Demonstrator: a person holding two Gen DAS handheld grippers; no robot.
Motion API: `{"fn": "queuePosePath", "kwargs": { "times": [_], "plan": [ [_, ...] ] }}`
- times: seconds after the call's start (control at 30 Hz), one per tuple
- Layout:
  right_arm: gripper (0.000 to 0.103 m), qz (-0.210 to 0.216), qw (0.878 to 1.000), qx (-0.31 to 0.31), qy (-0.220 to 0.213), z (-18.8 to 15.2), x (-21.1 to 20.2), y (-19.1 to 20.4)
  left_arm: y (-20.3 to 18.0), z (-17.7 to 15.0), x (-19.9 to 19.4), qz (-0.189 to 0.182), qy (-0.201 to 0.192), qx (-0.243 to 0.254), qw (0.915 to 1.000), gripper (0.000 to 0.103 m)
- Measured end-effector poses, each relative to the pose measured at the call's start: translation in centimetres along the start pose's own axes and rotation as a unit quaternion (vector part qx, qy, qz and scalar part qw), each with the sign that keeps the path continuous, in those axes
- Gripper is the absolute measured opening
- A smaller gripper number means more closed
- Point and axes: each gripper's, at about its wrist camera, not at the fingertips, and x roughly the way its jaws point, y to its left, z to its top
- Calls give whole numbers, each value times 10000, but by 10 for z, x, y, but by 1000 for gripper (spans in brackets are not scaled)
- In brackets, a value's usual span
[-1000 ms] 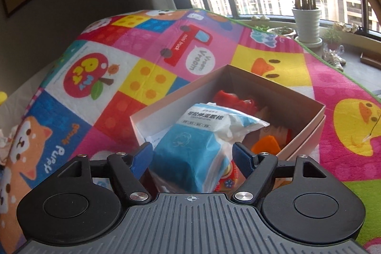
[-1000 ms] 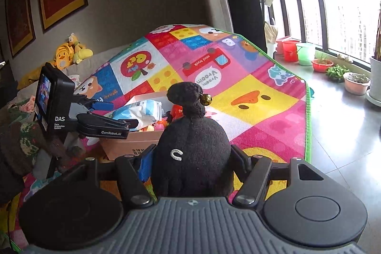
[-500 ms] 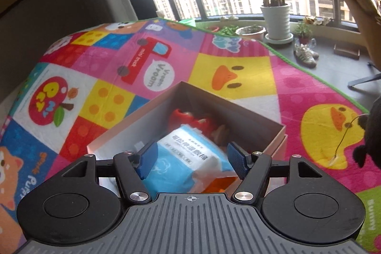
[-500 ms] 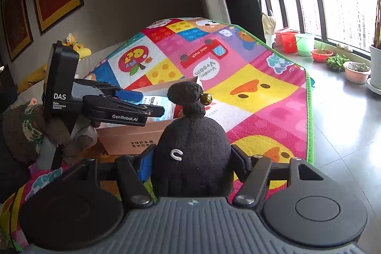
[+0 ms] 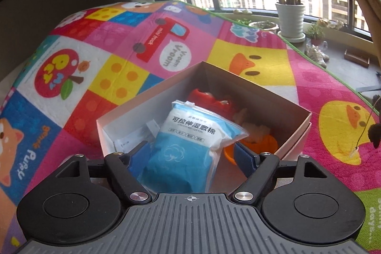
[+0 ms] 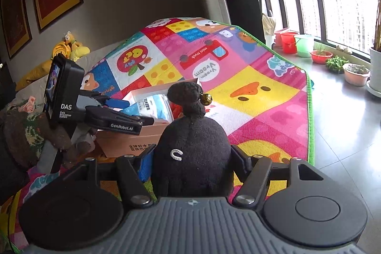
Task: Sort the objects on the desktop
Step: 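Lower the wipes pack into the box with the left tool while the right tool carries the black cat, then open the left tool over the box while the right tool lowers the black cat into it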
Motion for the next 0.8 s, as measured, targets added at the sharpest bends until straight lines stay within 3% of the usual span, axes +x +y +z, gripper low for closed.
{"fn": "queuePosePath", "kwargs": {
  "times": [0.17, 0.23, 0.33, 0.53, 0.63, 0.8],
  "plan": [
    [65, 105, 9986, -442, -262, 47, 9, 27, 22, -10, -21, 164, -167, -598, 9979, 94],
    [65, 297, 9981, -472, -266, 72, 22, 37, 34, -18, -35, 453, -256, -964, 9940, 95],
    [65, 495, 9980, -378, -98, 105, 57, 54, 51, -40, -67, 603, -599, -1451, 9858, 97],
    [65, 936, 9933, 132, 664, 145, 164, 89, 61, -82, -103, 642, -687, -1603, 9826, 98],
    [65, 1289, 9813, 879, 1130, 144, 219, 93, 68, -98, -111, 584, -695, -1832, 9789, 100],
    [65, 1447, 9516, 1717, 2098, 116, 292, 92, 75, -118, -109, 421, -582, -2055, 9760, 100]
  ]
}}
